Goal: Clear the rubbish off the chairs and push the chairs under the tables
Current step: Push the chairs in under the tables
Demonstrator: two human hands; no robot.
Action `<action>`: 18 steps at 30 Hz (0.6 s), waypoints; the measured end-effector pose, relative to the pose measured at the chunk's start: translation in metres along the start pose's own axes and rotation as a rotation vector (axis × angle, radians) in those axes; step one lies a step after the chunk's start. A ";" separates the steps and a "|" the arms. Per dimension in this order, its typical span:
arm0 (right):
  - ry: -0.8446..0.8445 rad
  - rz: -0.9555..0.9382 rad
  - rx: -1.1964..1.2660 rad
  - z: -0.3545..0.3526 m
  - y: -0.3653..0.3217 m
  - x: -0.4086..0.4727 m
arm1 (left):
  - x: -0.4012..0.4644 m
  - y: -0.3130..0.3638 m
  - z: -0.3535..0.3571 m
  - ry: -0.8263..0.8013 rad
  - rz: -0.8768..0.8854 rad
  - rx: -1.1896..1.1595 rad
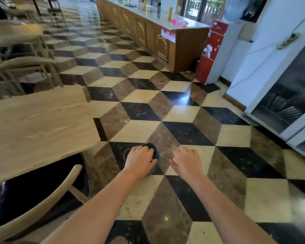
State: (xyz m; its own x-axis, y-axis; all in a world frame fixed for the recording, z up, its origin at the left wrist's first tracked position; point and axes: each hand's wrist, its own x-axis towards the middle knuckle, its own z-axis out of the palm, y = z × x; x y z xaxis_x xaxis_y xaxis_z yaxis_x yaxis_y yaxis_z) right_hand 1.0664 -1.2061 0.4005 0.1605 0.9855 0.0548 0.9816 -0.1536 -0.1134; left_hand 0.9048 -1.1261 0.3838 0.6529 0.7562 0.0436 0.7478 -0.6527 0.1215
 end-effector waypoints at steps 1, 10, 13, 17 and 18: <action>0.005 0.009 0.002 -0.001 0.016 0.003 | 0.010 0.011 0.002 -0.001 0.006 -0.003; 0.016 0.028 -0.053 0.004 0.130 0.071 | 0.135 0.069 0.020 -0.072 0.010 -0.041; 0.011 0.049 -0.061 0.001 0.167 0.116 | 0.195 0.078 0.023 -0.095 0.027 -0.058; 0.029 0.093 -0.036 -0.014 0.221 0.180 | 0.283 0.091 0.016 -0.080 0.050 -0.044; 0.024 0.100 -0.036 -0.017 0.232 0.196 | 0.304 0.094 0.014 -0.076 0.047 -0.036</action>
State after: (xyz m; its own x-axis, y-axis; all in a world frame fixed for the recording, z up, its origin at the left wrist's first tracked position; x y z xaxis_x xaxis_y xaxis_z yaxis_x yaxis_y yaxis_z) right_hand 1.3276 -1.0504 0.4016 0.2600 0.9631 0.0690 0.9636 -0.2542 -0.0834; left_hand 1.1751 -0.9586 0.3943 0.6951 0.7185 -0.0247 0.7125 -0.6840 0.1565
